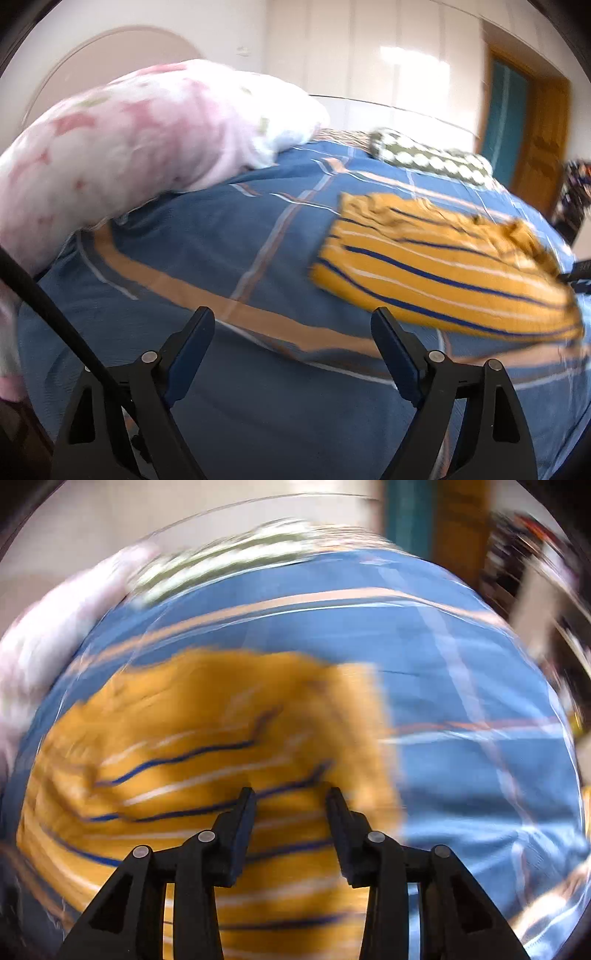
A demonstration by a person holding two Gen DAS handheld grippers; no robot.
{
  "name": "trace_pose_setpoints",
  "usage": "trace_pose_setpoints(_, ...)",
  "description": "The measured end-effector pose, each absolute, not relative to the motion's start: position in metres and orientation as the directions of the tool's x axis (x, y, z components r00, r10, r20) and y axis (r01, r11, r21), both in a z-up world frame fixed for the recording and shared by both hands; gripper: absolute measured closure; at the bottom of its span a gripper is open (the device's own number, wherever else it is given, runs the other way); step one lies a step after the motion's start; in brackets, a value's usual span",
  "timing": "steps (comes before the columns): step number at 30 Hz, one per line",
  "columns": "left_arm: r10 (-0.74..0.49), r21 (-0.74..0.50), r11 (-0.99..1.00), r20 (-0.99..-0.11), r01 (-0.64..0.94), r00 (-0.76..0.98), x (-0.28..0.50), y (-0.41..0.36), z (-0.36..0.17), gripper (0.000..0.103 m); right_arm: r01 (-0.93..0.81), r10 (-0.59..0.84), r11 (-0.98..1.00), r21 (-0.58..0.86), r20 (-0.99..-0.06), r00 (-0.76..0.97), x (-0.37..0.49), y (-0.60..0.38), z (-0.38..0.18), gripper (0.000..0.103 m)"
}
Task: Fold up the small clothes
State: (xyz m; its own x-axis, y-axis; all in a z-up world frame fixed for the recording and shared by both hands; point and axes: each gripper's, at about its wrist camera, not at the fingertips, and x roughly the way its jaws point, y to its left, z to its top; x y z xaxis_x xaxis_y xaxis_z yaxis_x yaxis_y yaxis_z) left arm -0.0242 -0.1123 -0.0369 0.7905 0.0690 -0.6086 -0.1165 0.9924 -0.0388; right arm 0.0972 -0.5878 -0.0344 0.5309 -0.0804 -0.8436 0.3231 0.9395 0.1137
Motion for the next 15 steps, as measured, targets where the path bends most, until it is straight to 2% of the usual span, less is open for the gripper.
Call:
trace_pose_setpoints(1,0.068,-0.021,0.995,-0.616,-0.103,0.784,-0.023,-0.118,-0.039,0.016,0.348,-0.083,0.928,0.131,-0.838,0.539,0.089,-0.600,-0.033,0.042)
trace_pose_setpoints(4,0.079,0.036,0.997,-0.638,-0.073,0.766,-0.016,-0.135,-0.048,0.016,0.367,-0.065,0.911,0.186,-0.816,0.575,0.057,-0.626,-0.022,0.042)
trace_pose_setpoints(8,0.061,0.038,0.998,-0.717,-0.048,0.694,-0.001,-0.141,-0.069,0.016,0.295,0.069,0.902,0.317,-0.778,0.625,0.027,-0.636,-0.014,0.042)
trace_pose_setpoints(11,0.072,0.046,0.997,-0.728,-0.055,0.682,0.005,-0.143,-0.077,0.013,0.239,0.160,0.891,0.386,-0.759,0.631,0.019,-0.628,-0.021,0.042)
trace_pose_setpoints(15,0.080,0.049,0.997,-0.720,-0.065,0.689,0.004,-0.144,-0.080,0.011,0.217,0.105,0.919,0.329,-0.736,0.669,0.013,-0.601,-0.016,0.042)
